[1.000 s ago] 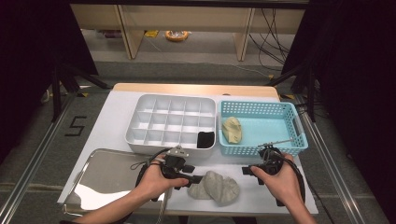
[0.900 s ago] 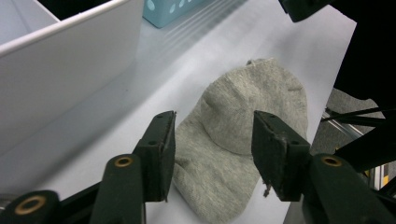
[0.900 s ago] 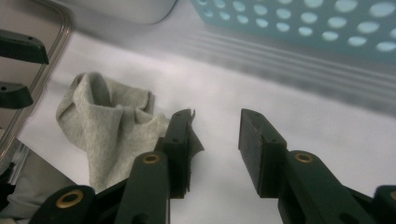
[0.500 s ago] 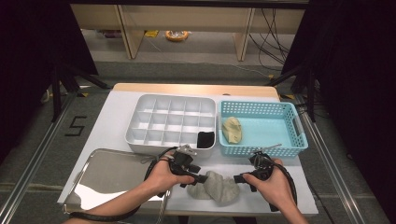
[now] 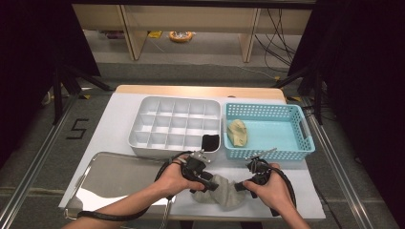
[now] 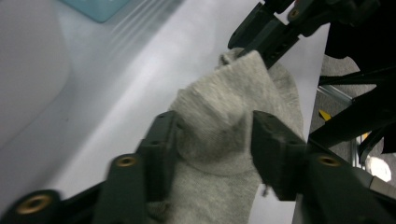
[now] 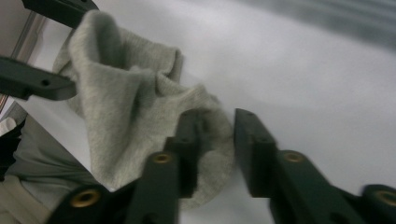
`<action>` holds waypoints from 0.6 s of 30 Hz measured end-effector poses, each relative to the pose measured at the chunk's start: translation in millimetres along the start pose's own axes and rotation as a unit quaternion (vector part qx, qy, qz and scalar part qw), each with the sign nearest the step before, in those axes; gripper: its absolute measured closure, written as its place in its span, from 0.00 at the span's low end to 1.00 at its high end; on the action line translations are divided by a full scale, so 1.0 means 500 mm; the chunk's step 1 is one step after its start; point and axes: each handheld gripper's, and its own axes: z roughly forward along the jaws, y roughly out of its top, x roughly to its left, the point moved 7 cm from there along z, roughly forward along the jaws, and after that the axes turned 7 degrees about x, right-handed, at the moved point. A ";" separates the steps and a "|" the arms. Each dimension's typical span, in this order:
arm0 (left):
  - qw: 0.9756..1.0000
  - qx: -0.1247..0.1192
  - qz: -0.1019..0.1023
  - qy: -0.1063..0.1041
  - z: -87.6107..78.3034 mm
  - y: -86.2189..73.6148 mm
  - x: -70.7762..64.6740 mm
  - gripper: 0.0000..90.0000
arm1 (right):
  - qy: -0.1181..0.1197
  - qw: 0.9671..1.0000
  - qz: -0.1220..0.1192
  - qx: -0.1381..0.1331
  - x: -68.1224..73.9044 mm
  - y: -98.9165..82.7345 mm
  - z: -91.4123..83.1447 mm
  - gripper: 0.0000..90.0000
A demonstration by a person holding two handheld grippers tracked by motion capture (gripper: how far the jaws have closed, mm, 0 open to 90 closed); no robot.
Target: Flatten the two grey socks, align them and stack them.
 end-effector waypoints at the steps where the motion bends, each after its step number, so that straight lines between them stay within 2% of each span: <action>1: 1.000 0.001 0.002 0.003 0.001 0.001 0.001 0.69 | -0.008 1.000 0.000 0.000 0.001 0.000 -0.005 0.93; 7: 1.000 0.005 0.000 0.015 0.000 0.003 0.002 0.88 | -0.008 1.000 0.000 0.002 0.000 -0.004 -0.014 0.98; 10: 1.000 0.007 -0.001 0.012 0.001 0.003 -0.003 0.95 | -0.006 1.000 0.004 -0.002 0.001 -0.005 -0.018 0.98; 12: 1.000 0.009 -0.010 0.010 0.002 0.003 -0.004 0.99 | -0.005 1.000 0.006 -0.008 0.001 -0.005 -0.023 0.98; 13: 1.000 0.010 -0.013 0.009 0.002 0.003 -0.004 0.99 | -0.007 1.000 -0.007 -0.013 -0.003 -0.003 -0.023 0.98; 18: 1.000 0.010 -0.026 0.005 0.001 0.001 -0.004 1.00 | -0.009 1.000 0.011 -0.011 -0.006 -0.007 -0.028 0.98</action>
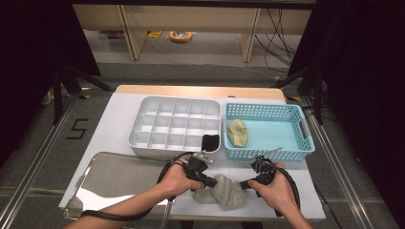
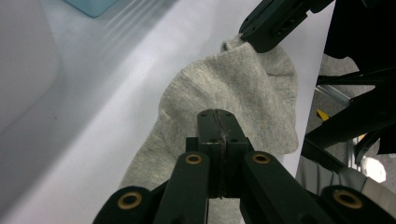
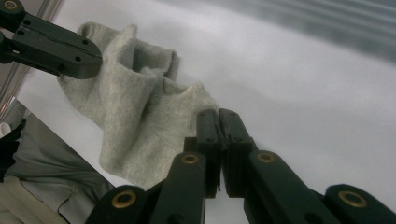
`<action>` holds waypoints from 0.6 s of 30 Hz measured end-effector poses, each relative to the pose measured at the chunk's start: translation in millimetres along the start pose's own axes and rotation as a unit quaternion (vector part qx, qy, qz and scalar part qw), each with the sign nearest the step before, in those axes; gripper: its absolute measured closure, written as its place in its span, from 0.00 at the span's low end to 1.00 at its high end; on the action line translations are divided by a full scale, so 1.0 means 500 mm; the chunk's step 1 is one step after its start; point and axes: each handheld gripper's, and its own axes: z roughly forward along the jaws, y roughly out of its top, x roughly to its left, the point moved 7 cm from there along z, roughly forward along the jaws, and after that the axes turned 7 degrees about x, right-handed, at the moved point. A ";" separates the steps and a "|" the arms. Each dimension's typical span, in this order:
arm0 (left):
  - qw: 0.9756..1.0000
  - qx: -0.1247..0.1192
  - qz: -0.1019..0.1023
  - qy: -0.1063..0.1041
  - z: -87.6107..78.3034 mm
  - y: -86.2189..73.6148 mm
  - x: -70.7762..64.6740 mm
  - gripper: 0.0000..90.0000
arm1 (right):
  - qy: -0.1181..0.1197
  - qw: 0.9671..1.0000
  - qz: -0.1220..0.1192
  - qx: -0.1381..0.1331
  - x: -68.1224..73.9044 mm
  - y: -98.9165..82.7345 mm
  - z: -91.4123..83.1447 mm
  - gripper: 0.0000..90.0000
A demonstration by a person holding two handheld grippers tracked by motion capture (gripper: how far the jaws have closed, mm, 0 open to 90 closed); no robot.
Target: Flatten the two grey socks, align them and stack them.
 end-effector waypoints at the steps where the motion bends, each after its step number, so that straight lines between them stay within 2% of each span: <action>1: 1.000 0.001 -0.006 0.001 -0.002 -0.002 0.001 1.00 | 0.000 1.000 0.002 -0.002 0.000 0.000 -0.001 0.98; 4: 1.000 0.001 -0.011 0.000 -0.005 -0.004 0.004 1.00 | -0.004 1.000 0.009 -0.002 -0.003 0.000 -0.001 0.97; 5: 1.000 -0.004 -0.019 0.003 -0.011 -0.003 0.008 1.00 | 0.000 1.000 -0.001 -0.005 -0.005 -0.001 -0.002 0.98; 6: 1.000 -0.008 -0.020 0.003 -0.014 -0.002 0.011 1.00 | -0.005 1.000 0.008 -0.003 -0.006 -0.002 -0.002 0.98; 9: 0.999 -0.007 -0.030 0.012 -0.021 -0.002 0.022 0.99 | 0.000 1.000 0.009 -0.007 -0.008 -0.006 -0.008 0.98; 14: 0.999 -0.028 -0.043 0.012 -0.011 0.006 0.031 0.64 | -0.011 1.000 0.019 -0.009 -0.020 -0.010 -0.012 0.97; 16: 0.999 -0.025 -0.038 0.014 -0.005 0.005 0.030 0.58 | -0.013 1.000 0.016 -0.009 -0.025 -0.012 -0.014 0.97; 18: 0.999 -0.020 -0.036 0.015 0.003 0.002 0.027 0.56 | -0.012 0.999 0.033 -0.002 -0.024 -0.015 -0.014 0.97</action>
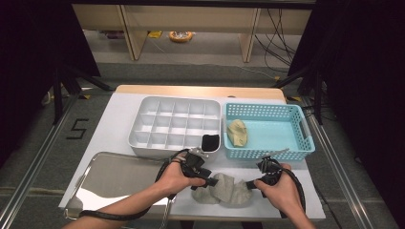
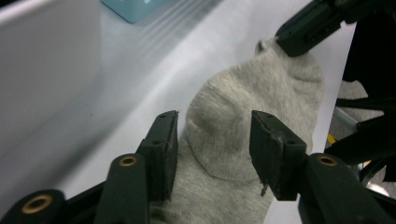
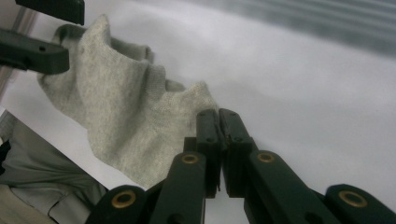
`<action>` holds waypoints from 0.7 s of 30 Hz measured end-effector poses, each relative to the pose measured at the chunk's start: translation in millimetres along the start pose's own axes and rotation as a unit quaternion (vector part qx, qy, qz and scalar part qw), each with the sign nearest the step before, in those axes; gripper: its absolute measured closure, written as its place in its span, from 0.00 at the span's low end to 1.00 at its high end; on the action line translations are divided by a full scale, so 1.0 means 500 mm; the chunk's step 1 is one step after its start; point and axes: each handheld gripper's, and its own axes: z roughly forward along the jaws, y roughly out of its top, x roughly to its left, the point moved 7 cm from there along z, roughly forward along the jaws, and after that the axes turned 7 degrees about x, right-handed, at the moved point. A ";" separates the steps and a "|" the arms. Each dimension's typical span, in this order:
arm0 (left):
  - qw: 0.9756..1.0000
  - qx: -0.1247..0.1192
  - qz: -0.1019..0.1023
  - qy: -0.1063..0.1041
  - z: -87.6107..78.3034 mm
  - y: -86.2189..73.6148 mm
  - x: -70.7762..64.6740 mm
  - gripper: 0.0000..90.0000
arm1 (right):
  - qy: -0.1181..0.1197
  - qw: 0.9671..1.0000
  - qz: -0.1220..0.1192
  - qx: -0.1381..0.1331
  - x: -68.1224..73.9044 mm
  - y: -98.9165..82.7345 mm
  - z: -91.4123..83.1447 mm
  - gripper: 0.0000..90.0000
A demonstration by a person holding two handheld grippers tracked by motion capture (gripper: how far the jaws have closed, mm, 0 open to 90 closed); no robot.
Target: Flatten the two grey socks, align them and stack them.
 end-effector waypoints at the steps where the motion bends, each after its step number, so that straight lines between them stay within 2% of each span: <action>1: 1.000 0.009 0.005 0.003 0.001 -0.002 0.000 0.55 | 0.000 1.000 0.004 0.001 -0.001 -0.001 0.000 0.97; 3: 1.000 0.022 0.010 0.001 0.008 -0.006 -0.002 0.55 | -0.006 1.000 -0.007 -0.005 -0.008 0.001 0.000 0.97; 4: 1.000 0.026 0.013 0.000 0.011 -0.008 -0.003 0.57 | -0.012 1.000 0.014 0.005 -0.007 -0.002 0.000 0.97; 7: 0.999 0.034 0.022 0.003 0.019 -0.010 -0.003 0.66 | -0.007 1.000 0.009 -0.006 -0.006 0.001 0.001 0.97; 9: 0.999 0.033 0.023 0.003 0.022 -0.008 -0.004 0.70 | -0.008 1.000 0.016 -0.003 -0.007 -0.001 -0.002 0.97; 10: 0.999 0.033 0.022 0.011 0.023 -0.007 -0.003 0.72 | -0.003 1.000 0.010 -0.004 -0.007 -0.001 -0.003 0.97; 13: 0.999 0.037 0.019 0.013 0.027 -0.008 -0.007 0.81 | -0.007 1.000 0.000 -0.009 -0.009 0.000 -0.004 0.97; 15: 0.998 0.045 0.028 0.025 0.031 -0.012 -0.008 0.88 | -0.008 1.000 0.006 -0.010 -0.008 0.000 -0.005 0.97; 17: 0.998 0.049 0.031 0.027 0.036 -0.015 -0.010 0.91 | -0.012 1.000 -0.003 -0.015 -0.011 0.001 -0.005 0.97; 19: 0.998 0.050 0.031 0.034 0.037 -0.014 -0.011 0.93 | -0.017 1.000 0.019 -0.005 -0.008 -0.002 -0.009 0.97; 20: 0.997 0.057 0.039 0.037 0.036 -0.014 -0.010 0.93 | -0.017 1.000 0.019 -0.005 -0.008 -0.002 -0.009 0.97; 21: 0.997 0.054 0.034 0.036 0.036 -0.013 -0.010 0.95 | -0.008 1.000 0.011 -0.015 -0.004 0.000 -0.009 0.97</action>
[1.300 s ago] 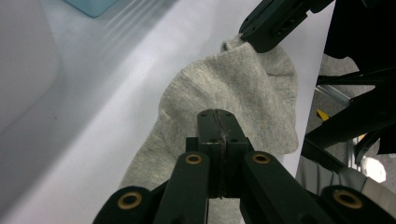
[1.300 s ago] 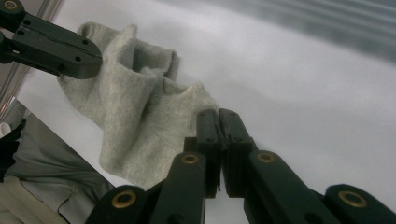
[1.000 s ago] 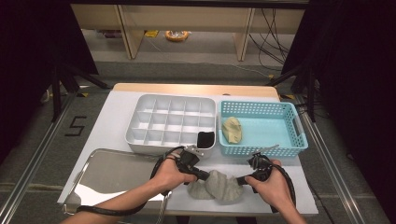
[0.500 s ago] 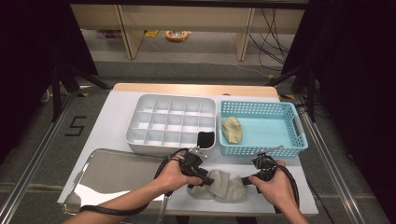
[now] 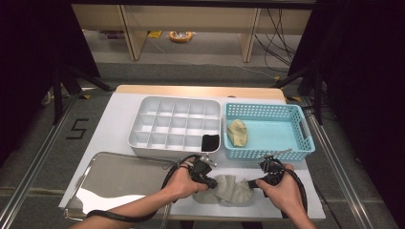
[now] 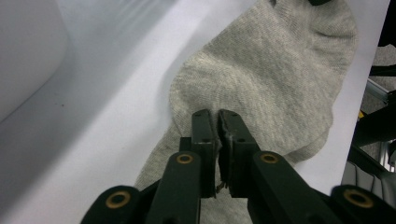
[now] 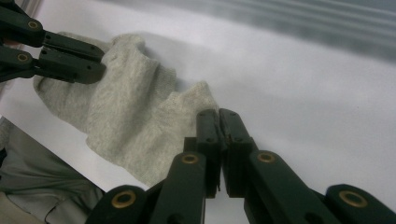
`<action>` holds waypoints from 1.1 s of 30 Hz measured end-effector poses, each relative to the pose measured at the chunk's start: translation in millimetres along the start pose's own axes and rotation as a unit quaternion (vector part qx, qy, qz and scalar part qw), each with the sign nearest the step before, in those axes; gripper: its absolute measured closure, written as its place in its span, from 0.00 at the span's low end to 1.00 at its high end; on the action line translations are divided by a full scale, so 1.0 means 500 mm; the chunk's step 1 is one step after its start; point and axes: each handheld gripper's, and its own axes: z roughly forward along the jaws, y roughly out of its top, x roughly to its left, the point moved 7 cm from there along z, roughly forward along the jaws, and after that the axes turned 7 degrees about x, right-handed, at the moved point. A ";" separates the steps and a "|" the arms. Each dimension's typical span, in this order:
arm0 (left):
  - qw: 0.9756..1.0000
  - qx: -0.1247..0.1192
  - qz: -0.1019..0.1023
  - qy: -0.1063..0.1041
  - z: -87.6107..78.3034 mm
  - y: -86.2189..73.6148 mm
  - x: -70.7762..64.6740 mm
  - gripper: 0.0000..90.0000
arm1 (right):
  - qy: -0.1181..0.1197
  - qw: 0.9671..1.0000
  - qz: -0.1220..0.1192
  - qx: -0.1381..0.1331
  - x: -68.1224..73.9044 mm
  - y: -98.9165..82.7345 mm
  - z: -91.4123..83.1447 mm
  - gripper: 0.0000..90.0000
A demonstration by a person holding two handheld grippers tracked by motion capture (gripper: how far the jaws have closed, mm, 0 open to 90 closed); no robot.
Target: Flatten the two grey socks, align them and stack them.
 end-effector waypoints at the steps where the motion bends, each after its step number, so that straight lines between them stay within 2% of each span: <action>1: 1.000 -0.002 -0.005 -0.002 0.000 0.000 0.000 0.96 | -0.005 1.000 -0.013 -0.002 -0.006 0.002 0.000 0.97; 2: 1.000 0.000 -0.012 -0.004 -0.003 -0.001 0.000 0.97 | -0.005 1.000 -0.007 -0.001 -0.004 0.001 -0.001 0.97; 5: 0.999 -0.014 -0.030 -0.011 -0.015 0.004 -0.001 0.99 | -0.001 1.000 -0.011 -0.003 -0.004 0.000 -0.005 0.97; 9: 0.999 -0.020 -0.033 -0.013 -0.036 0.003 -0.002 0.99 | -0.002 1.000 -0.014 -0.011 -0.001 0.002 -0.014 0.97; 11: 0.999 -0.033 -0.033 -0.010 -0.065 0.002 -0.004 0.99 | 0.000 1.000 -0.017 -0.016 0.004 0.004 -0.020 0.97; 12: 0.999 -0.033 -0.033 -0.010 -0.065 0.002 -0.004 0.99 | 0.000 1.000 -0.017 -0.016 0.004 0.004 -0.020 0.97; 14: 0.999 -0.038 -0.034 -0.004 -0.095 -0.010 -0.004 0.99 | 0.002 0.999 -0.021 -0.027 0.014 0.009 -0.029 0.97; 15: 0.999 -0.038 -0.033 0.000 -0.103 -0.017 -0.004 0.99 | 0.004 0.999 -0.018 -0.027 0.020 0.009 -0.032 0.97; 16: 0.999 -0.039 -0.036 0.000 -0.110 -0.023 -0.005 0.99 | 0.015 1.000 0.000 -0.020 0.033 0.007 -0.035 0.97; 17: 0.998 -0.039 -0.039 0.003 -0.116 -0.030 -0.005 0.99 | 0.011 0.999 -0.026 -0.031 0.030 0.012 -0.034 0.97; 19: 0.998 -0.040 -0.043 0.001 -0.122 -0.044 -0.005 0.99 | 0.013 0.999 -0.030 -0.030 0.042 0.013 -0.032 0.97; 20: 0.998 -0.039 -0.045 0.001 -0.124 -0.050 -0.003 0.99 | 0.022 0.999 -0.015 -0.024 0.054 0.011 -0.030 0.97; 22: 0.998 -0.032 -0.053 0.001 -0.121 -0.063 0.001 0.99 | 0.015 0.999 -0.038 -0.022 0.056 0.013 -0.018 0.97; 23: 0.998 -0.032 -0.053 0.001 -0.121 -0.063 0.001 0.99 | 0.015 0.999 -0.038 -0.022 0.056 0.013 -0.018 0.97; 24: 0.998 -0.026 -0.060 0.002 -0.113 -0.077 0.008 0.99 | 0.028 0.999 -0.024 -0.010 0.071 0.009 -0.005 0.97; 25: 0.998 -0.022 -0.058 0.002 -0.111 -0.081 0.011 0.99 | 0.025 0.999 -0.035 -0.007 0.068 0.009 0.001 0.97; 27: 0.998 -0.019 -0.065 0.002 -0.105 -0.089 0.014 0.99 | 0.024 0.999 -0.028 0.000 0.070 0.007 0.012 0.97; 28: 0.998 -0.017 -0.067 0.001 -0.102 -0.092 0.016 0.99 | 0.021 0.999 -0.039 0.001 0.065 0.007 0.017 0.97; 29: 0.998 -0.017 -0.067 0.001 -0.102 -0.092 0.016 0.99 | 0.024 0.999 -0.034 0.006 0.066 0.005 0.022 0.97; 30: 0.997 -0.013 -0.072 -0.001 -0.095 -0.097 0.018 0.98 | 0.016 0.999 -0.039 0.011 0.059 0.004 0.028 0.96; 32: 0.997 -0.008 -0.072 0.001 -0.092 -0.102 0.018 0.98 | 0.015 0.999 -0.039 0.024 0.057 -0.001 0.034 0.96; 33: 0.998 0.002 -0.065 0.000 -0.092 -0.107 0.019 0.98 | 0.012 0.999 -0.041 0.025 0.055 -0.002 0.037 0.96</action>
